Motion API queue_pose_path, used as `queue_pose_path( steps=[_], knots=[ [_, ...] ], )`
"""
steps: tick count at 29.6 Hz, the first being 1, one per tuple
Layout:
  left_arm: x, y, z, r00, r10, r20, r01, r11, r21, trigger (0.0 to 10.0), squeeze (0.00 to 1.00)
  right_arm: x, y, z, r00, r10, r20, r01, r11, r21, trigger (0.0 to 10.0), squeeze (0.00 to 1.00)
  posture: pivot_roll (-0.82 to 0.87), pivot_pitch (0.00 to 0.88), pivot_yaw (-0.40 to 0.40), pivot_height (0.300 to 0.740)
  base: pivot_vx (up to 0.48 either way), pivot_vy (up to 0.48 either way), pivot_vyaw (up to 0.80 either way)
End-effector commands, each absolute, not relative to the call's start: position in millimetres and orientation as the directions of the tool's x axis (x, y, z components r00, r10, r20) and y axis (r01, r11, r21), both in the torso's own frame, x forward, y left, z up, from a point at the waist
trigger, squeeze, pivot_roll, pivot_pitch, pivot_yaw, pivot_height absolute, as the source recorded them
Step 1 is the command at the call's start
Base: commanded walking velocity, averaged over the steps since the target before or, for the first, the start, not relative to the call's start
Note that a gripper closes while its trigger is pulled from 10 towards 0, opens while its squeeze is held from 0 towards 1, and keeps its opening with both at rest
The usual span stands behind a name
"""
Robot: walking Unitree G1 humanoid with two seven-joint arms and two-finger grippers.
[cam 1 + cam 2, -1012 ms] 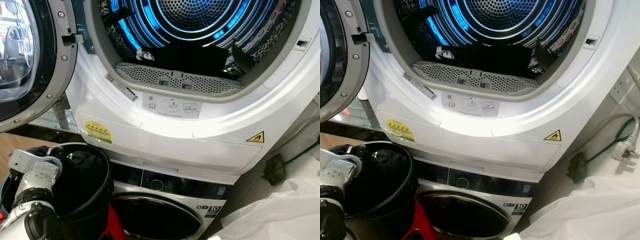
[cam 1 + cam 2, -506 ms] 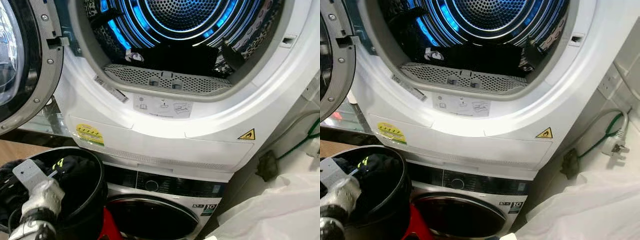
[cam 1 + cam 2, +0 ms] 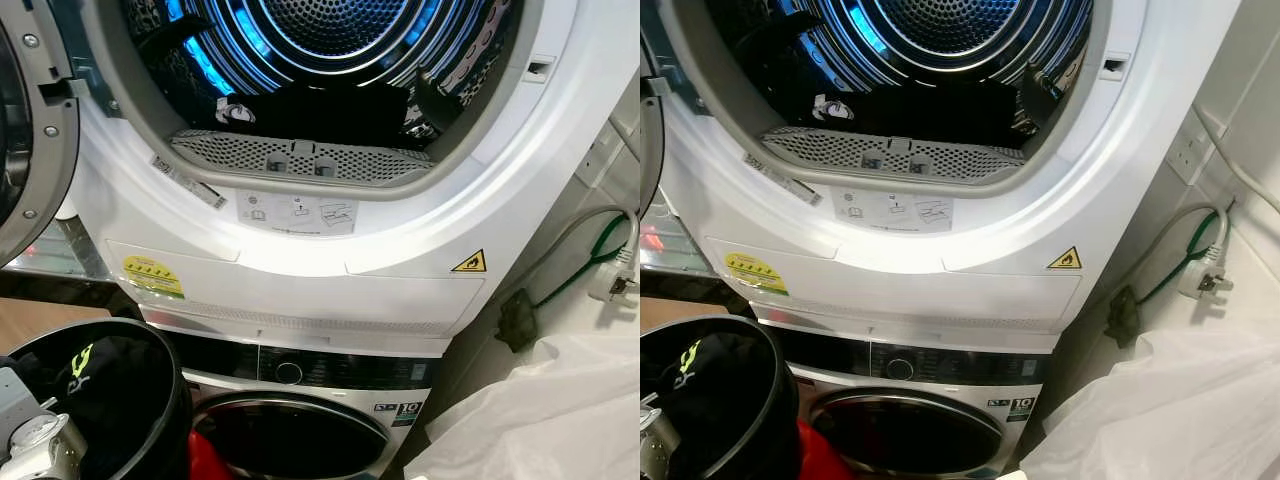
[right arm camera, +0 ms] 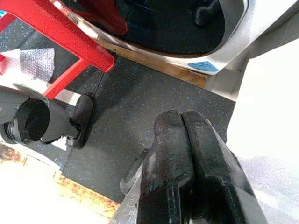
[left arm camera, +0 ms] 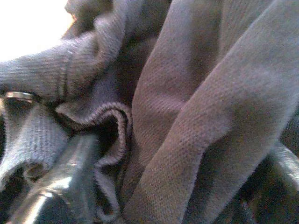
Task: Clothes washing
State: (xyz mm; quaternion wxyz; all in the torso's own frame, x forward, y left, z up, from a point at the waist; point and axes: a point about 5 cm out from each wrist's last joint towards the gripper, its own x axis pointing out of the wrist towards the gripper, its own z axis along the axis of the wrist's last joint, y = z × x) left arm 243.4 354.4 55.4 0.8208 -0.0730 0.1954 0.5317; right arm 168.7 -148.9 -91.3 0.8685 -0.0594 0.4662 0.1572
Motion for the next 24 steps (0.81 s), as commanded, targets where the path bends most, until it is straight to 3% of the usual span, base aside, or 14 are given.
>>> queue_pose_path(
  steps=[1, 7, 18, 19, 20, 21, 24],
  knots=[
    [242.1, 365.2, 72.2, 0.334, 0.889, -0.313, -0.927, 0.371, 0.064, 0.0, 0.00, 168.5, -151.6, -91.4, 0.520, 0.206, -0.829, -0.315, 0.948, 0.038, 10.0, 0.00, 0.17, 0.000, -0.025, 0.740, 0.000, 0.000, 0.00],
    [255.7, 352.3, 84.1, 0.416, 0.885, -0.209, -0.899, 0.435, 0.050, 0.0, 0.00, 170.6, -156.0, -90.3, 0.528, 0.193, -0.827, -0.311, 0.950, 0.023, 10.0, 0.00, 0.16, 0.000, -0.028, 0.740, 0.000, 0.000, 0.00],
    [259.0, 327.5, 58.8, 0.459, 0.822, -0.337, -0.863, 0.503, 0.049, 0.0, 0.00, 170.4, -154.1, -90.4, 0.526, 0.201, -0.827, -0.314, 0.949, 0.031, 10.0, 0.00, 0.15, 0.000, -0.031, 0.740, 0.000, 0.000, 0.00],
    [264.3, 325.7, 61.3, 0.488, 0.806, -0.335, -0.848, 0.529, 0.038, 9.3, 0.00, 170.5, -154.6, -90.3, 0.525, 0.201, -0.827, -0.316, 0.948, 0.030, 10.0, 0.00, 0.15, 0.000, -0.036, 0.740, 0.000, 0.000, 0.00],
    [266.9, 324.8, 63.1, 0.503, 0.799, -0.330, -0.840, 0.542, 0.033, 9.3, 0.00, 170.4, -155.0, -90.3, 0.525, 0.201, -0.827, -0.316, 0.948, 0.030, 10.0, 0.00, 0.15, 0.000, -0.036, 0.740, 0.000, 0.000, 0.00],
    [269.2, 324.5, 66.2, 0.513, 0.799, -0.315, -0.834, 0.550, 0.038, 10.0, 0.00, 170.3, -155.7, -90.4, 0.524, 0.200, -0.828, -0.317, 0.948, 0.029, 10.0, 0.00, 0.15, 0.000, -0.036, 0.740, 0.000, 0.000, 0.00],
    [273.5, 326.1, 74.6, 0.518, 0.806, -0.286, -0.835, 0.549, 0.033, 10.0, 0.00, 170.3, -157.8, -90.3, 0.523, 0.198, -0.829, -0.318, 0.948, 0.026, 10.0, 0.00, 0.16, 0.000, -0.039, 0.740, 0.000, 0.000, 0.00]
  ],
)
